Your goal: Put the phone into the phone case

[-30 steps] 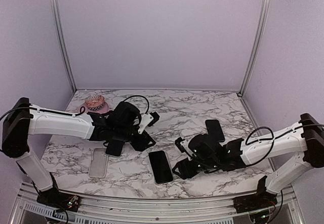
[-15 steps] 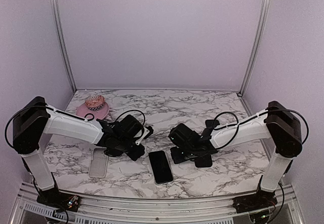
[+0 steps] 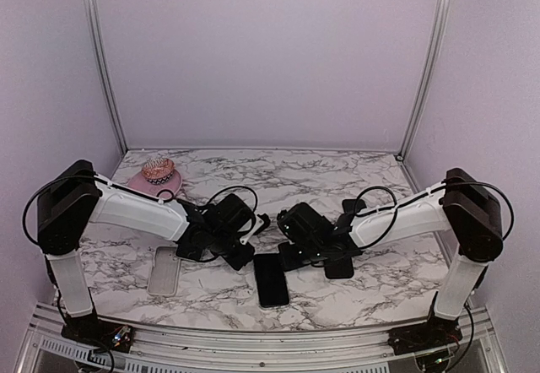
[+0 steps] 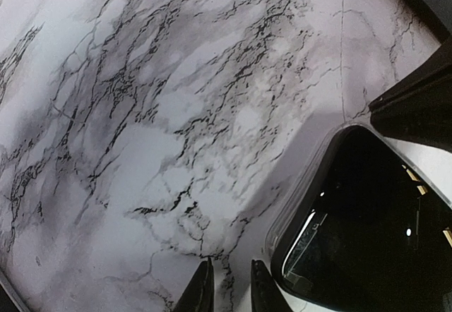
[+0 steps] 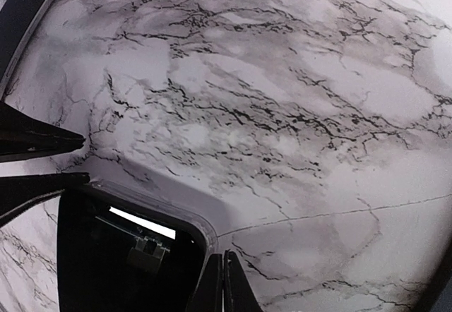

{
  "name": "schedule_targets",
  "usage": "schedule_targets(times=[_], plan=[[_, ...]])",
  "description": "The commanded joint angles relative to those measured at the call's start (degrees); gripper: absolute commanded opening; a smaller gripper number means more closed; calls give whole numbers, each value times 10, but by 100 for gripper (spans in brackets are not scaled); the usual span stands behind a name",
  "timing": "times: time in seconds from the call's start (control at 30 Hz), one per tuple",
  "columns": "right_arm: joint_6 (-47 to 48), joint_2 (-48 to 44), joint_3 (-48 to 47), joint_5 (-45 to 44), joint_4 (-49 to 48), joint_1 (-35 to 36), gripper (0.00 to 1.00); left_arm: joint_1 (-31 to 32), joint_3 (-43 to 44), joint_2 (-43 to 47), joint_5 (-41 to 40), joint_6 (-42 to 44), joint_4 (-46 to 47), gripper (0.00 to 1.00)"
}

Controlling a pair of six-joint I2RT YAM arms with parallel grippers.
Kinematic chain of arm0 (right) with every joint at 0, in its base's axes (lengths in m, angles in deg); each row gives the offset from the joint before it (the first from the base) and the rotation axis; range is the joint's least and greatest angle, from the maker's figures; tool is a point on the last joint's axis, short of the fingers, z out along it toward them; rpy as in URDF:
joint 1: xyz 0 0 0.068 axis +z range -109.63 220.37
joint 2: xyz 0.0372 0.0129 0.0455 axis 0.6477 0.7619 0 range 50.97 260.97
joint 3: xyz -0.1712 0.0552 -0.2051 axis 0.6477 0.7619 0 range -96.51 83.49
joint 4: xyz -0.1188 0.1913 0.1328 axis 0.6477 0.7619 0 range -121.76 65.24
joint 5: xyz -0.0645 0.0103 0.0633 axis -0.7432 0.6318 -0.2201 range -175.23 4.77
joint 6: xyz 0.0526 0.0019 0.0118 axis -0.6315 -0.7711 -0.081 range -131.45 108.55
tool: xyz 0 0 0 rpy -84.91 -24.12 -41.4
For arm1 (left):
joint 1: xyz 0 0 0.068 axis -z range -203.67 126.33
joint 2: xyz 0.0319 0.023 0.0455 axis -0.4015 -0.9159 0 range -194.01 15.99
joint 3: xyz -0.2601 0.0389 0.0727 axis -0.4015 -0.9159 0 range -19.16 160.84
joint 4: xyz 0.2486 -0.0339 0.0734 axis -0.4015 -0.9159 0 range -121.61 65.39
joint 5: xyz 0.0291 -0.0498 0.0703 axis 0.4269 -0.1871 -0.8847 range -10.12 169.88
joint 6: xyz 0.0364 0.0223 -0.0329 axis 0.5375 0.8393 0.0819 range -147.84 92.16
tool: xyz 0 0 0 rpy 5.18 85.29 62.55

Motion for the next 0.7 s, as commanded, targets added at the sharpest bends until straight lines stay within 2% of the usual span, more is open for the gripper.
schedule_targets(times=[0.0, 0.2, 0.3, 0.4, 0.47, 0.53, 0.67], plan=[[4, 6, -1, 28, -36, -4, 3, 13, 32, -14, 8, 17, -10, 19], [5, -8, 9, 47, -59, -21, 3, 22, 45, -27, 30, 27, -9, 19], [14, -17, 0, 19, -20, -28, 4, 22, 36, -18, 16, 27, -12, 19], [34, -48, -3, -10, 20, -28, 7, 16, 17, 12, -31, 24, -14, 20], [51, -71, 3, -11, 42, -27, 19, 6, 8, 33, -42, 20, -18, 21], [69, -88, 18, 32, 56, -23, 38, -3, -4, 58, -43, 15, -19, 27], [52, -117, 52, 74, 61, 13, 74, -3, -58, 123, -20, 10, 2, 47]])
